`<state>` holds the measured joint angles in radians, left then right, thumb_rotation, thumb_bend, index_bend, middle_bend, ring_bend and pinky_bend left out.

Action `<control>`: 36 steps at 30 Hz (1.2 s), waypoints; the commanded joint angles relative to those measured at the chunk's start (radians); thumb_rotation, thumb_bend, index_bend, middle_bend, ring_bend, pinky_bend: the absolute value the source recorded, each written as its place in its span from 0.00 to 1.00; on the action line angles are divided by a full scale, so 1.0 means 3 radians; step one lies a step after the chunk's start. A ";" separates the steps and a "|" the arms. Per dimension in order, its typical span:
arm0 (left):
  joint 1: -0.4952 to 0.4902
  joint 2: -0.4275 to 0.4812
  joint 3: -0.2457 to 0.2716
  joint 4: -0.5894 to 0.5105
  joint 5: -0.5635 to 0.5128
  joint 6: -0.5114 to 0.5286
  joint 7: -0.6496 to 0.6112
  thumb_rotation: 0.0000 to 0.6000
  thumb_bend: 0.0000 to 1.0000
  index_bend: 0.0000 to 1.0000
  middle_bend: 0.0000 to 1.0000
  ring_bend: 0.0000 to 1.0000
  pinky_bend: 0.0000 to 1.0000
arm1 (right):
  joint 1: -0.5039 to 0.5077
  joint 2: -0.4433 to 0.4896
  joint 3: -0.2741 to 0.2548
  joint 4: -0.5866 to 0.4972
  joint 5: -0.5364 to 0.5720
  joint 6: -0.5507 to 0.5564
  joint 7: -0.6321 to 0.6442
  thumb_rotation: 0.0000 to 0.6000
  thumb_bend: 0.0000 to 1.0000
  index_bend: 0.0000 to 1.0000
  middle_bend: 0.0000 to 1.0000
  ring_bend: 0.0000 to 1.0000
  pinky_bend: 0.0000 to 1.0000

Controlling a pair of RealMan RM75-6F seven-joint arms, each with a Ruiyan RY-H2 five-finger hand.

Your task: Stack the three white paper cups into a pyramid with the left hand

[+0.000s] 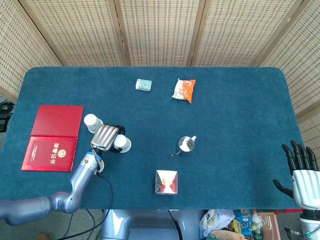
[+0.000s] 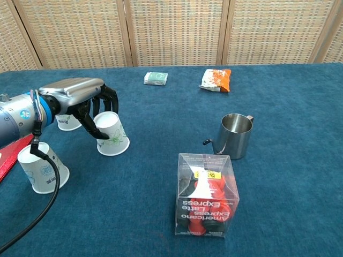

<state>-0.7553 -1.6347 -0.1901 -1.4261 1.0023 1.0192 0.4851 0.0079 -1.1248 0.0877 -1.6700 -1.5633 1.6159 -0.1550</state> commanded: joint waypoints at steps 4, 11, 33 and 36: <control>0.0030 0.0027 0.0017 -0.0077 0.0077 0.0095 0.0000 1.00 0.14 0.50 0.56 0.55 0.53 | 0.0004 0.0003 -0.0003 0.0003 0.0005 -0.0011 0.0014 1.00 0.00 0.00 0.00 0.00 0.00; 0.0115 0.0274 0.0063 -0.0475 0.0418 0.0245 -0.0183 1.00 0.14 0.51 0.56 0.55 0.53 | 0.0010 0.0000 -0.0009 -0.0002 0.0007 -0.0026 0.0006 1.00 0.00 0.00 0.00 0.00 0.00; 0.0327 0.0986 0.0671 -0.0815 0.1349 -0.0029 -0.0876 1.00 0.14 0.51 0.53 0.55 0.50 | 0.0021 -0.0002 -0.0029 -0.0014 0.0018 -0.0066 0.0008 1.00 0.00 0.00 0.00 0.00 0.00; 0.0312 0.1004 0.0682 -0.0755 0.1373 -0.0115 -0.1047 1.00 0.14 0.51 0.51 0.53 0.49 | 0.0029 -0.0005 -0.0031 -0.0010 0.0028 -0.0087 0.0007 1.00 0.00 0.00 0.00 0.00 0.00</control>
<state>-0.6586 -1.3407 0.0084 -1.6697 1.4032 1.0042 0.2006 0.0162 -1.1261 0.0785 -1.6731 -1.5554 1.5904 -0.1528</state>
